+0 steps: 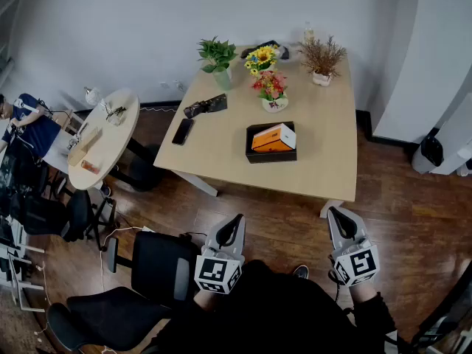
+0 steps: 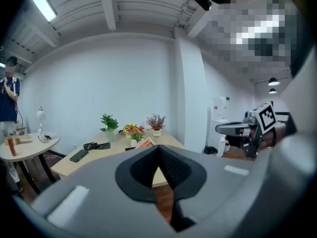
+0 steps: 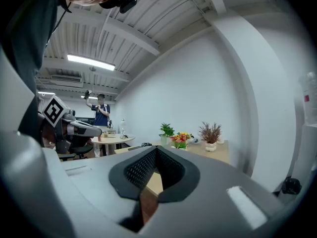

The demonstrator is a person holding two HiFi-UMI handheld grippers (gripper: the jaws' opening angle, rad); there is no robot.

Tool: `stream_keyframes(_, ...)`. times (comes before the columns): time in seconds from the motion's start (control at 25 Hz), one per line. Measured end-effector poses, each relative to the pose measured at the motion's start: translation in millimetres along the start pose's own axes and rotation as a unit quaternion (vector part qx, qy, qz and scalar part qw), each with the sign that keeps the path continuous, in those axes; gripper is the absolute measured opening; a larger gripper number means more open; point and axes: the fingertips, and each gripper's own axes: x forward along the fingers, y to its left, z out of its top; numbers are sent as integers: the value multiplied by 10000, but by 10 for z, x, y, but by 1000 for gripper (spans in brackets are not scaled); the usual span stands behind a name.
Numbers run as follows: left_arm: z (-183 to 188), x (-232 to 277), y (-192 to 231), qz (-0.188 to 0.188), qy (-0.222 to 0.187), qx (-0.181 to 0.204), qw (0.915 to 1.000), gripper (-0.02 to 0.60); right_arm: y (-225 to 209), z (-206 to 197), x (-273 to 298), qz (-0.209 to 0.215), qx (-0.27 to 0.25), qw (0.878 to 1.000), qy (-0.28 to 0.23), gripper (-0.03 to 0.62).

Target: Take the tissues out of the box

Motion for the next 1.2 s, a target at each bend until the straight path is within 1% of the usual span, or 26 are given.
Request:
stream_keyframes(0.12,-41,163,22,-201,72,13,9998,-20,-53,-96,167,138,3,9997,208,0)
stream_keyframes(0.24,-106,383,106,-371,175,46,9991,-18,-111,-180,398,159,-14,9992,355,0)
stream_keyframes(0.32,-133,565,195,-489,134,5,9987,-18,-161,-216,566,137,-48,9990,430,0)
stream_keyframes(0.4,-136,777,293,-726,65,-101,9973,-4,-225,-223,752,69,-91,9986,512,0)
stream_keyframes(0.44,-130,893,352,-880,72,-154,9960,21,-253,-222,858,23,-84,9983,576,21)
stream_keyframes(0.52,-109,1124,496,-1157,169,-274,9928,98,-291,-210,1092,-70,-9,9973,733,86)
stream_keyframes(0.56,-93,1236,578,-1243,221,-323,9915,133,-309,-200,1210,-120,18,9966,809,141)
stream_keyframes(0.6,-84,1346,664,-1302,269,-349,9905,149,-334,-186,1324,-181,7,9960,876,179)
stream_keyframes(0.64,-84,1452,749,-1352,315,-367,9896,179,-367,-173,1435,-260,-36,9953,933,208)
stream_keyframes(0.72,-95,1652,917,-1460,415,-463,9873,236,-450,-167,1643,-468,-123,9935,1032,251)
stream_keyframes(0.84,-137,1906,1149,-1653,608,-801,9811,309,-563,-237,1921,-739,-201,9882,1326,334)
stream_keyframes(0.92,-232,2044,1291,-1765,829,-869,9769,324,-613,-374,2098,-802,-259,9826,1658,355)
stream_keyframes(0.96,-306,2112,1357,-1818,966,-805,9753,324,-628,-462,2185,-786,-293,9794,1838,374)
stream_keyframes(1.0,-391,2184,1415,-1873,1108,-702,9735,324,-634,-554,2272,-727,-347,9761,2020,374)
stream_keyframes(1.12,-645,2394,1502,-2042,1509,-421,9663,324,-604,-816,2522,-350,-674,9648,2518,374)
stream_keyframes(1.2,-749,2501,1504,-2089,1684,-321,9628,324,-576,-955,2694,-49,-950,9576,2718,375)
